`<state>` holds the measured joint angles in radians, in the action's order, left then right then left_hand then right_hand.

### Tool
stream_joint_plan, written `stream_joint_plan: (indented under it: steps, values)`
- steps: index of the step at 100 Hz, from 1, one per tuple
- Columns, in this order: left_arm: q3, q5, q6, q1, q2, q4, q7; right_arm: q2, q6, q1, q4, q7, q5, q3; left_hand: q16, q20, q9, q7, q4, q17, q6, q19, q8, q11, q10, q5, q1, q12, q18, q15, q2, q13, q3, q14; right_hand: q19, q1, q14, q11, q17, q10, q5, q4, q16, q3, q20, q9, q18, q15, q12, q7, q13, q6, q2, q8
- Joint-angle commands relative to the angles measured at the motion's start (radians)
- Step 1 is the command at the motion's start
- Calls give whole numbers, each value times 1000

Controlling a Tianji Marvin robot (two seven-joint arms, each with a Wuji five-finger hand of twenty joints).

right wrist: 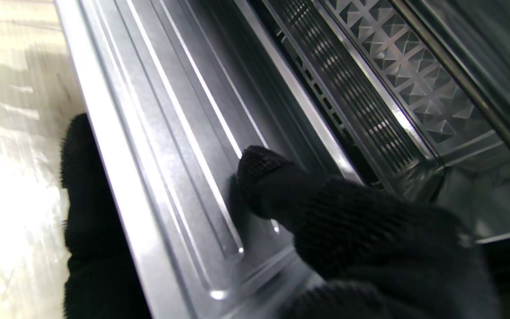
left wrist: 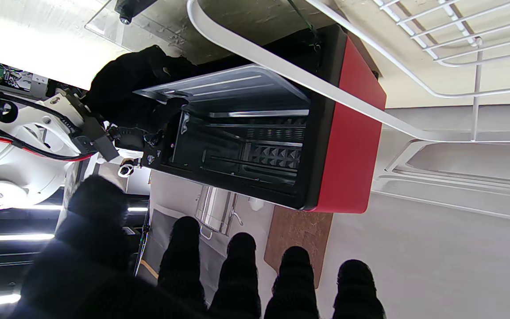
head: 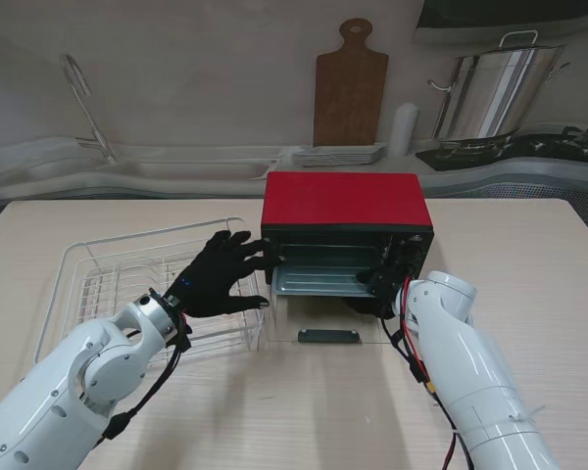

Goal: Slide the trays into the oven

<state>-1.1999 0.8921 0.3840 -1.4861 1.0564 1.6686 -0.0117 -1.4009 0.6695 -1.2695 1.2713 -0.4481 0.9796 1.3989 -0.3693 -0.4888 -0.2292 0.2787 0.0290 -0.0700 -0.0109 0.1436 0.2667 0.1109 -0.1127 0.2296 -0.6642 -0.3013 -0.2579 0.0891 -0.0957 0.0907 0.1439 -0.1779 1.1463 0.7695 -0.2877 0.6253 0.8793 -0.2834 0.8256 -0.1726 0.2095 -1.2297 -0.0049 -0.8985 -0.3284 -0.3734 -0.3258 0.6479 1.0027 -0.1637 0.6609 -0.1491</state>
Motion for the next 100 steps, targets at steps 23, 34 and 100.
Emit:
stream_joint_plan:
  steps: [23,34,100]
  values:
    - [-4,-6,-2,-9,7,9,10,-11,18,-23,-8,56,-61,-7,11,15,36,7,-43,-15,11,-49,-8,-3,15,-41,-1,18,28,-12,39,-35,-29,20,-38,-143,10,45,-42,-5,-145,73,-5,-27,-13,139,54,44,-22,-50,-43,1,118,-120]
    - [-5,-6,-2,-10,7,9,6,-7,21,-28,-9,77,-76,-4,10,13,32,10,-43,-16,10,-47,-5,0,15,-39,-1,16,25,-11,38,-33,-28,17,-55,-169,18,64,-63,17,-209,72,-3,-12,-12,172,52,49,-32,12,-68,24,109,-128]
    - [0,-5,2,-10,9,4,-9,5,12,-50,-16,128,-90,34,3,2,19,28,-41,-17,-7,-44,16,11,6,-34,1,1,32,-2,32,-17,-18,9,-120,-268,32,-56,-229,35,-293,85,-34,93,22,197,-14,131,17,18,-149,46,19,-89]
